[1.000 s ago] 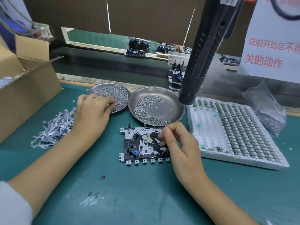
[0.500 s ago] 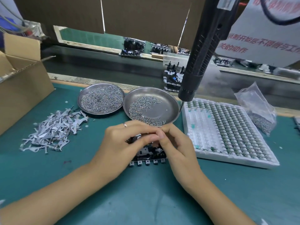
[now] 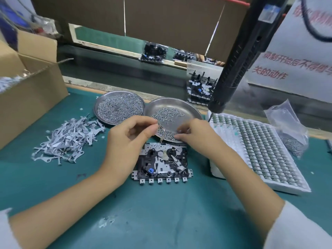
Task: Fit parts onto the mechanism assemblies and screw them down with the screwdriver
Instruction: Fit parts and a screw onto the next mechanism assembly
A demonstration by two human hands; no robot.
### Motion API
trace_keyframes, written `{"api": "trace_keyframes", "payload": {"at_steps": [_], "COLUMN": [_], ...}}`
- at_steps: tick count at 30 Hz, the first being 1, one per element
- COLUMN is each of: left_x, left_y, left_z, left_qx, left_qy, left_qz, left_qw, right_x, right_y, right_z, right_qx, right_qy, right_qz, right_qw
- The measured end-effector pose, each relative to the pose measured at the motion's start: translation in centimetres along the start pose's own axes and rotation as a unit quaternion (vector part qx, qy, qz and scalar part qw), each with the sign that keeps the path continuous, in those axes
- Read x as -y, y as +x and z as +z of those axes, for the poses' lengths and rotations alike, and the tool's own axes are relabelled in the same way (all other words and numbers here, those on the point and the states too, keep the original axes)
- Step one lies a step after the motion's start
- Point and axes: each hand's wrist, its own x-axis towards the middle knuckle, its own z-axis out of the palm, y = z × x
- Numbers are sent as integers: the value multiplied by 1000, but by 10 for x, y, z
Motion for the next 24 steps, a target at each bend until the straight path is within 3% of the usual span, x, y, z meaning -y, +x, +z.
{"api": "trace_keyframes", "payload": {"at_steps": [3,10,14,16,19,24], "left_x": [2,1,0,0,0,-2], "left_y": [2,0,-3,-4,-5,-9], "left_z": [-2,2,3,4,5,7], "left_qx": [-12,-8,5,6,12,32], "left_qy": [-5,1,7,3,-4,3], "left_qz": [-14,-23,-26,-29,-21,22], "left_qw": [1000,1000,1000,1000,1000,999], "right_x": [9,1,2,5,9,9], "right_y": [12,7,-5,-16,-38,-58], "right_z": [1,5,4,0,-1,2], "right_qx": [25,-63,-120,-102,-16,64], "right_qy": [-20,47,175,320,519,606], "right_qz": [9,-8,-9,-13,-16,-18], "right_qw": [999,997,977,942,855,793]}}
